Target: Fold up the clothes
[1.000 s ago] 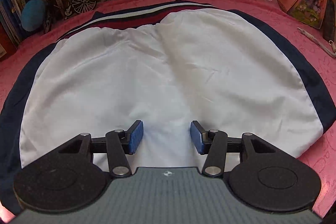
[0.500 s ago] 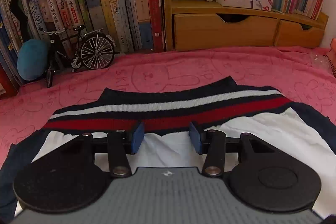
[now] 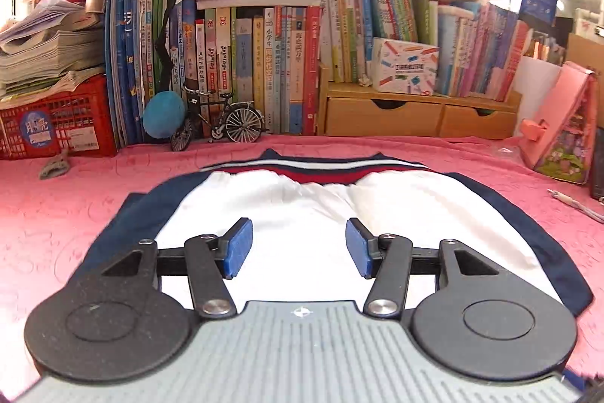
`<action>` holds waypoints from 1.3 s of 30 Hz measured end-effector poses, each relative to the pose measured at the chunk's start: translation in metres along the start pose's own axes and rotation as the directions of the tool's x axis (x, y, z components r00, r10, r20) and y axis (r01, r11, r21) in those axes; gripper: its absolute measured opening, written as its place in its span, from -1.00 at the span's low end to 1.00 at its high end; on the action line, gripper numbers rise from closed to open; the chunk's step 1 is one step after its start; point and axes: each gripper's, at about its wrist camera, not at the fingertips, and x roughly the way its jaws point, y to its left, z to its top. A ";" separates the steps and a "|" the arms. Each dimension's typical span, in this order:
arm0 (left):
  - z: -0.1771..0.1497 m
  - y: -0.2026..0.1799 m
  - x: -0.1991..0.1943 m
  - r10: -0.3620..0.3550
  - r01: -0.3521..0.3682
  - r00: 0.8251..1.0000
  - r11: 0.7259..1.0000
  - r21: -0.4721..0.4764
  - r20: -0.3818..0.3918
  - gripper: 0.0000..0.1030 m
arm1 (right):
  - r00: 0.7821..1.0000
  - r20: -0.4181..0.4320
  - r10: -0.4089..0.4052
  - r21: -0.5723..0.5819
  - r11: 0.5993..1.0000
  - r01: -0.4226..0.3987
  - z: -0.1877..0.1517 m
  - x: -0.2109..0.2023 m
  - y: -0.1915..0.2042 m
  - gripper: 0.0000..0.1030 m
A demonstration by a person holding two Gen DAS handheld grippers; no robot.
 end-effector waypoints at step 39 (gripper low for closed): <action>-0.069 -0.058 -0.003 0.061 -0.064 0.996 0.997 -0.047 -0.072 -0.11 | 0.999 -0.040 -0.007 0.112 0.994 0.012 0.025 0.036 -0.049 0.53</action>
